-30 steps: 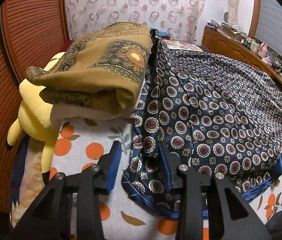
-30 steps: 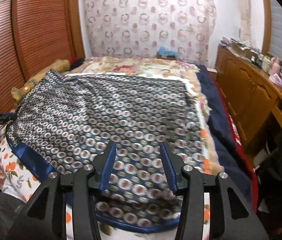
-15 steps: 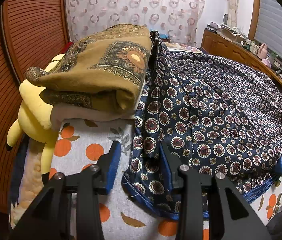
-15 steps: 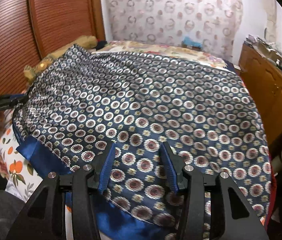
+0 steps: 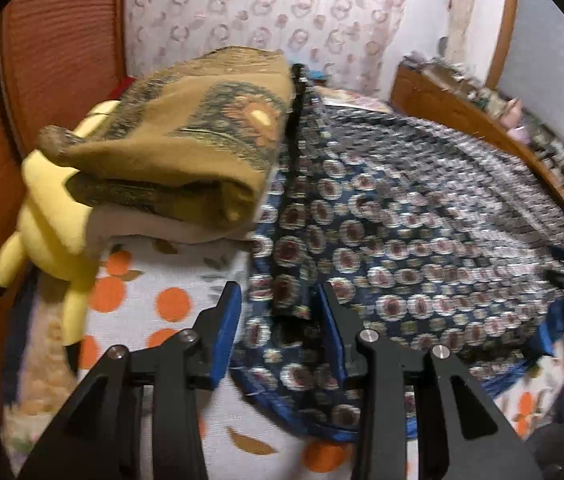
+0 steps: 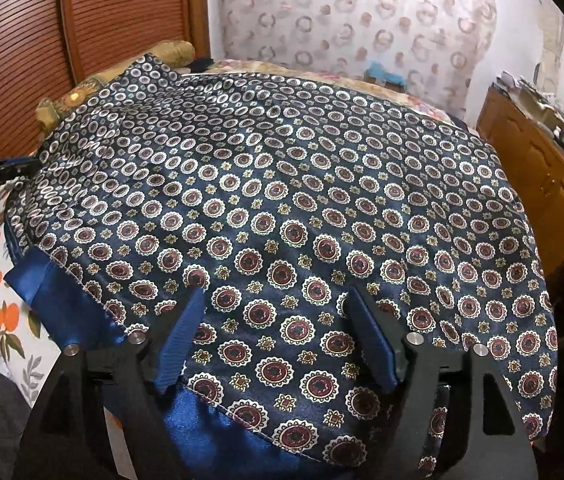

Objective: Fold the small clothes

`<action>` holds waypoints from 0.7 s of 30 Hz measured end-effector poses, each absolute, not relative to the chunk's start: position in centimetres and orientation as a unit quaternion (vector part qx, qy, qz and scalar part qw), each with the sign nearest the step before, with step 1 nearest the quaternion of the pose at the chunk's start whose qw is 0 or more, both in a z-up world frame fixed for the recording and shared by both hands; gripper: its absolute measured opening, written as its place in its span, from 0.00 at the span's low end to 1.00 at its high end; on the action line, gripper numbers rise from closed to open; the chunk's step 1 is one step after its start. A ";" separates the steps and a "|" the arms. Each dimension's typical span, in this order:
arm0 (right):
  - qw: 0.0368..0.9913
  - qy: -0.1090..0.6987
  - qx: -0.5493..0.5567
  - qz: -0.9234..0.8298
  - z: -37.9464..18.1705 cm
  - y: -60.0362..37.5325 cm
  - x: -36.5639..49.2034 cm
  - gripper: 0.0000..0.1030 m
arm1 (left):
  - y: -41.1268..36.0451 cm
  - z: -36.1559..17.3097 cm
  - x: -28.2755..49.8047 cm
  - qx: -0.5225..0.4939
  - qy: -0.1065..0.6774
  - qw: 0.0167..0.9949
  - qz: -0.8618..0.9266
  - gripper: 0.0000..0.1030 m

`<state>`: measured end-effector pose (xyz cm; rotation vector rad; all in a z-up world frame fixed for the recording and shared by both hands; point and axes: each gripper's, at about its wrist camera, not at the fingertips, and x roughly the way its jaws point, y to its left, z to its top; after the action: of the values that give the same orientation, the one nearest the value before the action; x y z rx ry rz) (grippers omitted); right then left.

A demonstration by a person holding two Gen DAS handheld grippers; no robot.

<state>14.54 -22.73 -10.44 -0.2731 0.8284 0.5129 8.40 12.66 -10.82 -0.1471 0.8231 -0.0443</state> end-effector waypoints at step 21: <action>0.875 0.398 -0.131 0.243 -10.5 -22.5 14.7 0.76 | 8.0 -4.5 8.2 -0.074 0.318 0.941 -0.093 0.00</action>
<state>14.68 -22.50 -10.46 -0.2736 0.8299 0.5065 8.16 7.99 -4.48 -0.1508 0.6495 -0.1896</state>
